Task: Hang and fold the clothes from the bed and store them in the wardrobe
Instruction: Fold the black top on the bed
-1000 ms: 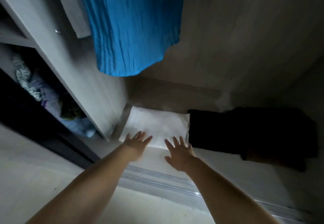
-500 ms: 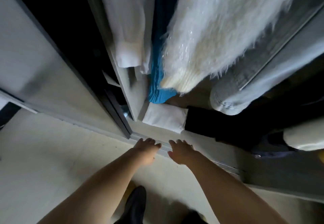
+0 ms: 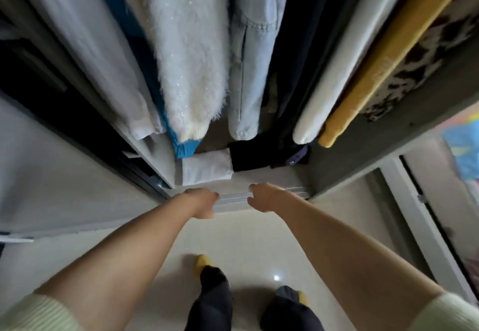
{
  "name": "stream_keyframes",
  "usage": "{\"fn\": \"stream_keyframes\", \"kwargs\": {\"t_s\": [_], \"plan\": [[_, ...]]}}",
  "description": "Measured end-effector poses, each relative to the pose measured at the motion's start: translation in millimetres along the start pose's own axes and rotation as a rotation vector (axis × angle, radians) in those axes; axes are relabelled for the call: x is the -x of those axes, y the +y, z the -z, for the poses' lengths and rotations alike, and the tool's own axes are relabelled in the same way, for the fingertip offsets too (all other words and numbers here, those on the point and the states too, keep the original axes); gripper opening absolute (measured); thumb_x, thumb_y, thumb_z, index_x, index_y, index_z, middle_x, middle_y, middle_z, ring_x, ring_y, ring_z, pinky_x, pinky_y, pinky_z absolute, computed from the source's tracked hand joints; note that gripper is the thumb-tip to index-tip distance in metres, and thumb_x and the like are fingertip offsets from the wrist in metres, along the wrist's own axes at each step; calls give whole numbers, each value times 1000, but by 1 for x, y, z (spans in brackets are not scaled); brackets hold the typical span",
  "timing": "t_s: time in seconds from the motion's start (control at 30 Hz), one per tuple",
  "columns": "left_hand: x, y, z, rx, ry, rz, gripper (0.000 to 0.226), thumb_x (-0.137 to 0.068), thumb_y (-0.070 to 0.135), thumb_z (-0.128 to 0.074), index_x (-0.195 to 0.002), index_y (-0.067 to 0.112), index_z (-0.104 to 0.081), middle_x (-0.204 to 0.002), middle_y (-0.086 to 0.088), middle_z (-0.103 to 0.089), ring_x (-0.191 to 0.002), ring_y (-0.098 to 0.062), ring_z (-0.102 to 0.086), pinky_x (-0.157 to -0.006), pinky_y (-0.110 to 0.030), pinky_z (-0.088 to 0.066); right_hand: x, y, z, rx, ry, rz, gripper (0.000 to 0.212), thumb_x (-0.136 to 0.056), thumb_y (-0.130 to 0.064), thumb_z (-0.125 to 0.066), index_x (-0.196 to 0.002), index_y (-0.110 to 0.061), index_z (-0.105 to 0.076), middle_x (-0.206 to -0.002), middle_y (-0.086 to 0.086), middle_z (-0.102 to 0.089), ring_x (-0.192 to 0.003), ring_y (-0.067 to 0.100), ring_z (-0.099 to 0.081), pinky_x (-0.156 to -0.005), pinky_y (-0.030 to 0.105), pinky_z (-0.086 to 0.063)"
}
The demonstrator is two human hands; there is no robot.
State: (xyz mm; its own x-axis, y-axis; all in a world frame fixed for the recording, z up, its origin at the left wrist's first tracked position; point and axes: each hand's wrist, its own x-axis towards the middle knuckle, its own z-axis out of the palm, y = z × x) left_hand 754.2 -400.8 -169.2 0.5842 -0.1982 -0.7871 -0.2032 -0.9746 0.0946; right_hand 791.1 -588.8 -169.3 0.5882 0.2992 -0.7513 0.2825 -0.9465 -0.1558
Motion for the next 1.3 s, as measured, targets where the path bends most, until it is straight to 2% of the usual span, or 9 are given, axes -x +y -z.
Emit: {"fn": "stream_keyframes", "kwargs": {"t_s": [0.1,0.27,0.5,0.7,0.83,1.03,1.13,1.23,1.3], "plan": [[8,43,25,-109,36,-44,42,-94,26,-45,-135,17,-47,-133,-10,-54,-114,-29,-55,-74,-29,-46,41,40,-4,-118,72,-107,43,-99,-27,-40,-137,-8,-47,-142,15,-48,-127,32,-49,-104,36,-42],[12,144,55,-234,90,-163,38,-92,21,-45,-129,13,-51,-131,-12,-54,-116,-30,-54,-88,-33,-46,119,115,-27,-342,178,-257,37,-97,-20,-43,-128,-4,-55,-129,19,-57,-118,35,-54,-96,35,-45],[26,370,43,-447,81,-472,45,-96,28,-45,-139,19,-44,-142,-10,-47,-126,-29,-48,-99,-37,-43,280,252,-127,-464,245,-528,35,-97,-16,-38,-119,2,-60,-123,20,-60,-111,34,-59,-87,32,-47],[52,544,38,-626,183,-734,46,-96,32,-45,-141,22,-43,-142,-9,-43,-129,-29,-45,-105,-40,-40,400,340,-214,-616,272,-783,31,-99,-16,-39,-117,0,-59,-109,12,-60,-92,26,-55,-78,31,-43],[63,605,32,-722,156,-824,41,-96,30,-45,-135,19,-49,-138,-7,-49,-124,-27,-50,-102,-41,-44,442,365,-264,-726,223,-920,29,-99,-15,-41,-114,0,-61,-95,7,-52,-84,22,-49,-73,29,-41],[43,669,66,-763,146,-846,41,-97,26,-46,-136,16,-49,-140,-8,-51,-124,-26,-52,-101,-36,-43,465,404,-265,-867,292,-976,33,-101,-20,-38,-118,-2,-59,-119,13,-62,-109,29,-59,-87,32,-46],[31,712,80,-766,145,-889,41,-96,26,-46,-136,17,-50,-140,-6,-51,-123,-24,-51,-103,-37,-42,478,436,-257,-887,337,-1017,33,-101,-18,-38,-120,-3,-60,-121,12,-62,-109,29,-59,-89,34,-46],[31,758,101,-766,142,-941,40,-97,26,-48,-136,17,-51,-137,-4,-53,-114,-21,-54,-92,-35,-47,495,471,-243,-884,324,-1057,32,-101,-17,-38,-120,-3,-60,-121,11,-63,-104,26,-60,-87,34,-48],[32,792,119,-770,161,-986,40,-97,25,-47,-136,16,-50,-137,-5,-53,-117,-22,-53,-97,-36,-45,511,496,-231,-883,368,-1114,31,-101,-15,-37,-119,-3,-59,-120,10,-63,-98,25,-60,-82,33,-48]]}}
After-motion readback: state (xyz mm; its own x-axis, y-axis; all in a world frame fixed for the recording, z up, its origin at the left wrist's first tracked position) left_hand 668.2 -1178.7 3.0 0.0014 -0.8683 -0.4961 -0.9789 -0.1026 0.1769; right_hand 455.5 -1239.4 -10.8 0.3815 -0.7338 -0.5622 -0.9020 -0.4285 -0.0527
